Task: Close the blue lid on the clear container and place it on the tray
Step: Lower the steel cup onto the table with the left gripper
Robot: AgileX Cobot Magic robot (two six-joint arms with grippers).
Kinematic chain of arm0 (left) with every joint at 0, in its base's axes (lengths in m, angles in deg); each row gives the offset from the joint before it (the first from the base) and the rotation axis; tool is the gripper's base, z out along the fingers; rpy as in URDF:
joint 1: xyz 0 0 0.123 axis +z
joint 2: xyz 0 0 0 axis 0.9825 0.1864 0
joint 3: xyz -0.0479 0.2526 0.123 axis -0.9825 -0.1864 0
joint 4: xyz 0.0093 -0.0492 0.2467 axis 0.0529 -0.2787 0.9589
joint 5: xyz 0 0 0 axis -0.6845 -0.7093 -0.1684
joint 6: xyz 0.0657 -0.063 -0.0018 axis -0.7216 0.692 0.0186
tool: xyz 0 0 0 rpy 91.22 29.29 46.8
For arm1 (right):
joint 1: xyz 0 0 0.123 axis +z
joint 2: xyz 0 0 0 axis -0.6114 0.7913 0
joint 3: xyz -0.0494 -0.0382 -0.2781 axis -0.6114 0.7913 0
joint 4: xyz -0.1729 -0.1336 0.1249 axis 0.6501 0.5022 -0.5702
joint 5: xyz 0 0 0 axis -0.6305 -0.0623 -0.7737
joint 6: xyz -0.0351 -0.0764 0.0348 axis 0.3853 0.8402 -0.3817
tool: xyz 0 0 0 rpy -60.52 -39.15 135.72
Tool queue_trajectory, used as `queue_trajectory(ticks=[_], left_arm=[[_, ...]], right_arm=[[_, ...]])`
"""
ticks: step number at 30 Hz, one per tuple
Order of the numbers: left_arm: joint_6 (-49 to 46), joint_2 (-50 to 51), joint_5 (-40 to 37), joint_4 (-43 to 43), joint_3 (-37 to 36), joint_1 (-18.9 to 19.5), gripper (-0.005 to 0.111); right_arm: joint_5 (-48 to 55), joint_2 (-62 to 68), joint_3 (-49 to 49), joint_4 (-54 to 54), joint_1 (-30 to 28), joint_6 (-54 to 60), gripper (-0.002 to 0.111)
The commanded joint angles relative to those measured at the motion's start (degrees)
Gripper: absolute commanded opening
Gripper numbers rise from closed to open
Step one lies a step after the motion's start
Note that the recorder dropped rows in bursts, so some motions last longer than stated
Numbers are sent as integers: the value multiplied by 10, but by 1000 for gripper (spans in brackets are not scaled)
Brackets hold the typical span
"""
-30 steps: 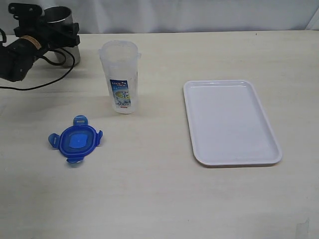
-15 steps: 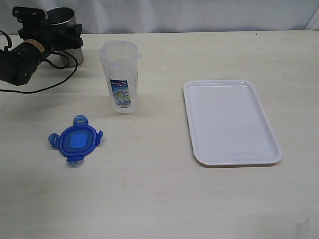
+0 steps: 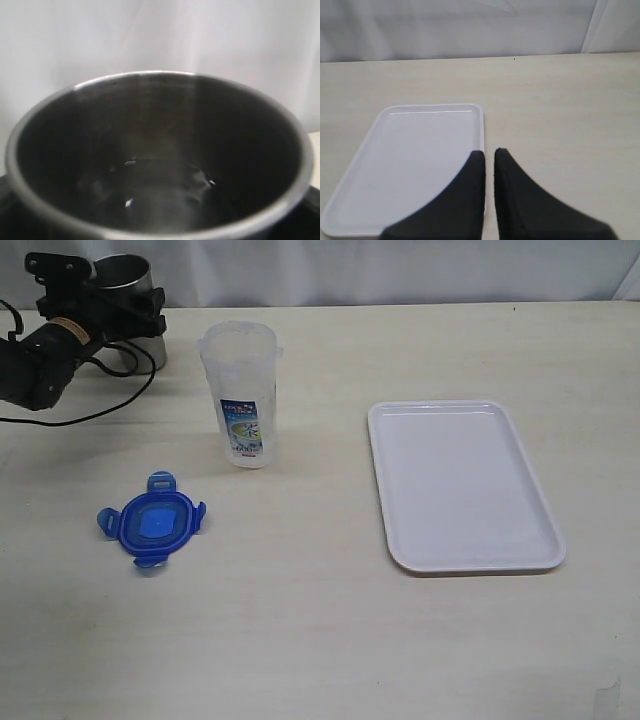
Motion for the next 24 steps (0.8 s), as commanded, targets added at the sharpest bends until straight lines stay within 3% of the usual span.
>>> queue_trajectory(ticks=[1, 16, 19, 24], left_arm=[[1, -6, 15, 20, 7, 0, 0], [0, -6, -9, 22, 7, 0, 2], [1, -6, -15, 9, 7, 0, 13], [0, -6, -46, -68, 7, 0, 45]], right_arm=[[1, -1, 2, -2, -3, 0, 7], [1, -1, 2, -2, -3, 0, 7], [1, -1, 2, -2, -3, 0, 7], [1, -1, 2, -2, -3, 0, 7]])
